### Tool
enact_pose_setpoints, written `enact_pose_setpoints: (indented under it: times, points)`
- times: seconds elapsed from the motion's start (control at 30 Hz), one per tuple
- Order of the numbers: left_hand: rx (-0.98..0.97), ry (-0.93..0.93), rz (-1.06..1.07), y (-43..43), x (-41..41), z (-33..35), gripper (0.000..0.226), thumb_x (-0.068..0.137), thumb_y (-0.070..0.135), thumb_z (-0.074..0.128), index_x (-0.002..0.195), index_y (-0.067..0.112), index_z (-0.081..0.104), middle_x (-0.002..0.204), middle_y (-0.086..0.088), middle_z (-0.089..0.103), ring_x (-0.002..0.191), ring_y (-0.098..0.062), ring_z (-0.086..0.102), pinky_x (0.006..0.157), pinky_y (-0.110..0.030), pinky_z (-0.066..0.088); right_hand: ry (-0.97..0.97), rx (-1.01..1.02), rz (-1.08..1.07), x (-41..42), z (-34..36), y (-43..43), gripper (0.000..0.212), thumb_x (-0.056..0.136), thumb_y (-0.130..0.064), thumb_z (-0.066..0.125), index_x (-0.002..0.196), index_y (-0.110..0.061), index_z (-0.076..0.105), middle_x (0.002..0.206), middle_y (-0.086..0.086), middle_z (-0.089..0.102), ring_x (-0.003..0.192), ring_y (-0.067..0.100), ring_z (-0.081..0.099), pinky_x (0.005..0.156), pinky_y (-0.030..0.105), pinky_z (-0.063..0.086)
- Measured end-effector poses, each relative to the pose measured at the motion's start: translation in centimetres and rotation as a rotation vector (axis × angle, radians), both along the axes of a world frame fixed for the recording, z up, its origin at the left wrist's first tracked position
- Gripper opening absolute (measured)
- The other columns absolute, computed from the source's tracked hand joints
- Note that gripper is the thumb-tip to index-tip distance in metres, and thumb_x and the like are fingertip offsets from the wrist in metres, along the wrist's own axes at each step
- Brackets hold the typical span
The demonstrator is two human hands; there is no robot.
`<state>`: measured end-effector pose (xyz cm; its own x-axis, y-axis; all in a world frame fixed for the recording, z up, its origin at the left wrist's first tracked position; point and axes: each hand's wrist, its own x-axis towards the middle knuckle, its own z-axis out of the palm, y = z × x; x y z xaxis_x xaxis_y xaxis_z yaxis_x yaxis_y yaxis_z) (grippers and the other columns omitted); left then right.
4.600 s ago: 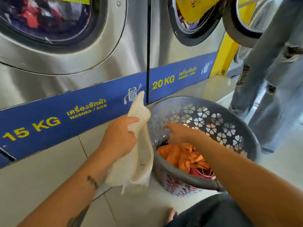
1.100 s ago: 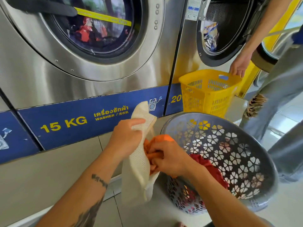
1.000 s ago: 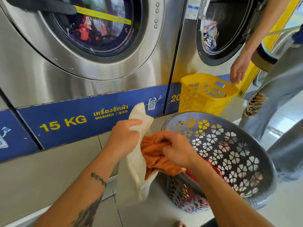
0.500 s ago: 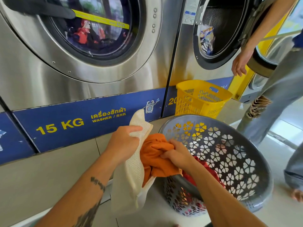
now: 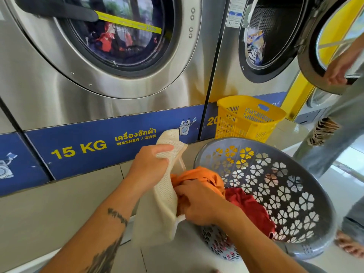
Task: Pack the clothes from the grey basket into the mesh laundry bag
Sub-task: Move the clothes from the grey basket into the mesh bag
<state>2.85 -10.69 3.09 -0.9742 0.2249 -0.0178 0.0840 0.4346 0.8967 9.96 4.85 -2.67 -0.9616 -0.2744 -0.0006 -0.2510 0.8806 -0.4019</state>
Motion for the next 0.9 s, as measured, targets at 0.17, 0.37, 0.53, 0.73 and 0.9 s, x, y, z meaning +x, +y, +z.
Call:
enact_pose_setpoints:
  times: [0.17, 0.37, 0.53, 0.73, 0.9]
  points:
    - [-0.011, 0.008, -0.001, -0.2, 0.0, -0.1, 0.054, 0.087, 0.004, 0.053, 0.127, 0.039, 0.063, 0.143, 0.006, 0.051, 0.081, -0.006, 0.062, 0.055, -0.019, 0.048, 0.178, -0.246, -0.247, -0.3, 1.2, 1.8, 0.060, 0.069, -0.018, 0.043, 0.123, -0.033, 0.063, 0.119, -0.003, 0.067, 0.113, 0.017, 0.060, 0.095, 0.036, 0.051]
    - [-0.076, 0.018, -0.052, 0.2, 0.3, -0.3, 0.052, 0.091, 0.004, 0.051, 0.131, 0.036, 0.061, 0.147, 0.005, 0.048, 0.089, 0.001, 0.049, 0.054, -0.008, 0.034, -0.321, -0.481, -0.563, -0.5, -1.2, 4.6, 0.104, 0.069, -0.046, 0.073, 0.156, -0.036, 0.016, 0.157, 0.007, 0.032, 0.142, 0.034, 0.035, 0.114, 0.048, 0.035]
    - [-0.084, 0.016, -0.061, 0.2, 0.4, -0.7, 0.051, 0.092, 0.004, 0.051, 0.131, 0.035, 0.060, 0.147, 0.005, 0.047, 0.082, 0.001, 0.046, 0.054, -0.009, 0.031, -0.284, -0.607, -0.660, -0.8, -2.2, 4.2, 0.058, 0.062, -0.035, 0.079, 0.110, -0.023, 0.050, 0.110, 0.004, 0.064, 0.099, 0.022, 0.062, 0.088, 0.047, 0.054]
    - [-0.097, 0.022, -0.054, 0.1, 0.2, -0.6, 0.050, 0.091, 0.006, 0.053, 0.130, 0.036, 0.061, 0.145, 0.006, 0.050, 0.075, 0.005, 0.051, 0.046, -0.006, 0.039, 0.145, -0.238, -0.658, -0.2, 0.8, 2.3, 0.023, 0.073, -0.023, 0.056, 0.092, -0.027, 0.044, 0.078, 0.000, 0.063, 0.071, 0.028, 0.062, 0.065, 0.046, 0.055]
    - [-0.063, 0.034, -0.049, 0.3, 0.0, -0.2, 0.047, 0.090, 0.008, 0.056, 0.128, 0.036, 0.063, 0.144, 0.007, 0.051, 0.092, 0.004, 0.052, 0.061, -0.009, 0.032, 0.091, -0.311, -0.434, 0.7, 1.9, -0.1, 0.041, 0.071, -0.027, 0.061, 0.110, -0.028, 0.046, 0.089, -0.010, 0.064, 0.078, 0.006, 0.060, 0.064, 0.024, 0.049]
